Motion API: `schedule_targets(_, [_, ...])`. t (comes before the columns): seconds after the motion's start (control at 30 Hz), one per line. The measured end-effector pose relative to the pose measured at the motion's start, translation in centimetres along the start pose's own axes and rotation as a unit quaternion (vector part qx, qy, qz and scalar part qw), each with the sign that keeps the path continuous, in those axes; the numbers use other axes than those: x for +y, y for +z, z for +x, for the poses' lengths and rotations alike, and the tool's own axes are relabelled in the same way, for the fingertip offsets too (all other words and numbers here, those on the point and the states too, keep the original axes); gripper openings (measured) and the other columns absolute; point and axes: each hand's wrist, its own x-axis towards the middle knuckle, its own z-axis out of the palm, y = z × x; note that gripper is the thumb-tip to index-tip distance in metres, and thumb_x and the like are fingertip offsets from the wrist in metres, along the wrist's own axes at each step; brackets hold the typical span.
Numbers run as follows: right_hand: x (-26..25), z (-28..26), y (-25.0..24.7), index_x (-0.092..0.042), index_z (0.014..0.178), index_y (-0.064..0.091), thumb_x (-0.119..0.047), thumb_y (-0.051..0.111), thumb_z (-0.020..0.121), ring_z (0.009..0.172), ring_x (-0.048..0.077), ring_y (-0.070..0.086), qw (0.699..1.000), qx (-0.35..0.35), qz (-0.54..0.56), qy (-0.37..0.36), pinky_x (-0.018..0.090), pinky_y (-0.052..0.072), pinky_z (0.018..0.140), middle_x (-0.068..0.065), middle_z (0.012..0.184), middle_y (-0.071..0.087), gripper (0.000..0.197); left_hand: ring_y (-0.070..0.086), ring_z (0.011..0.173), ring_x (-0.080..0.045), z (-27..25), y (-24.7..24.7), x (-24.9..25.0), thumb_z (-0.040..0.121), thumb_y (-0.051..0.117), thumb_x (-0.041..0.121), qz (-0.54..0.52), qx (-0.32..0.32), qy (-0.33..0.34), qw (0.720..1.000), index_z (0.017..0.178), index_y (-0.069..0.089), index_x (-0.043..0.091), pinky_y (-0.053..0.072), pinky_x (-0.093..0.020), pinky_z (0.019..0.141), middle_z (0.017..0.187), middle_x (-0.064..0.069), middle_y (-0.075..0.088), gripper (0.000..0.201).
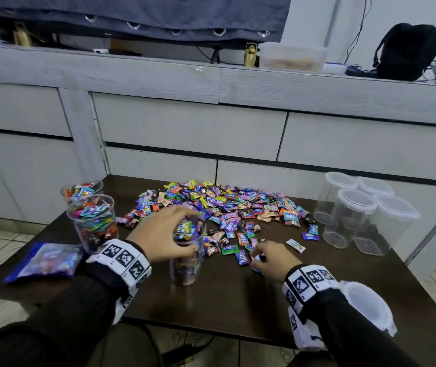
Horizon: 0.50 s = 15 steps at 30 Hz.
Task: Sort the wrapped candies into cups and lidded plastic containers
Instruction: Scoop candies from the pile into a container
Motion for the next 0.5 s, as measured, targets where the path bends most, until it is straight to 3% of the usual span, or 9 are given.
schedule_targets(0.07, [0.3,0.1,1.3,-0.018,0.127,0.05,-0.039,0.059,0.089,0.126,0.025,0.042,0.998,-0.039,-0.034,0.028,0.033,0.039,0.102,0.01,0.135,0.046,0.044,0.05,0.122,-0.011,-0.5,-1.0,-1.1,0.067,0.058,0.065,0.072,0.008,-0.025,0.997,0.134,0.044,0.037,0.039,-0.032,0.101,0.135,0.011,0.052,0.074])
schedule_targets(0.17, [0.6,0.2,2.4,-0.018,0.135,0.042,-0.045,0.062,0.086,0.132,0.029,0.035,0.995,-0.067,-0.041,0.054,0.039,0.036,0.107,0.01,0.141,0.038,0.059,0.05,0.122,-0.017,-1.2,-2.3,-2.3,0.068,0.055,0.066,0.147,0.002,-0.081,0.986,0.136,0.042,0.033,0.038,-0.036,0.104,0.136,0.005,0.052,0.077])
schedule_targets(0.23, [0.6,0.3,2.7,-0.018,0.136,0.04,-0.044,0.064,0.085,0.134,0.029,0.032,0.995,-0.074,-0.036,0.063,0.041,0.035,0.108,0.009,0.144,0.036,0.063,0.045,0.129,-0.019,-1.7,-2.7,-2.9,0.067,0.047,0.067,0.202,-0.001,-0.102,0.974,0.139,0.04,0.029,0.03,-0.039,0.113,0.14,0.002,0.05,0.082])
schedule_targets(0.33, [0.6,0.5,2.8,-0.018,0.136,0.039,-0.042,0.066,0.084,0.134,0.029,0.032,0.994,-0.079,-0.037,0.069,0.041,0.036,0.107,0.009,0.143,0.037,0.064,0.03,0.144,-0.019,-2.1,-2.8,-3.7,0.077,0.056,0.059,0.267,-0.017,-0.118,0.956,0.145,0.031,0.021,0.009,-0.046,0.121,0.151,-0.002,0.041,0.082])
schedule_targets(0.4, [0.7,0.6,2.8,-0.019,0.135,0.04,-0.042,0.067,0.083,0.133,0.028,0.033,0.994,-0.077,-0.034,0.07,0.041,0.037,0.106,0.009,0.142,0.038,0.063,0.025,0.146,-0.018,-2.1,-2.9,-4.2,0.079,0.059,0.056,0.277,-0.031,-0.138,0.95,0.149,0.024,0.017,0.006,-0.047,0.122,0.155,-0.003,0.036,0.087])
schedule_targets(0.5, [0.7,0.7,2.8,-0.018,0.135,0.038,-0.042,0.068,0.083,0.133,0.027,0.033,0.994,-0.075,-0.032,0.074,0.041,0.038,0.106,0.008,0.142,0.039,0.065,0.023,0.148,-0.017,-2.3,-2.9,-4.7,0.077,0.056,0.072,0.266,-0.043,-0.151,0.951,0.152,0.018,0.017,0.007,-0.046,0.121,0.157,-0.003,0.032,0.101])
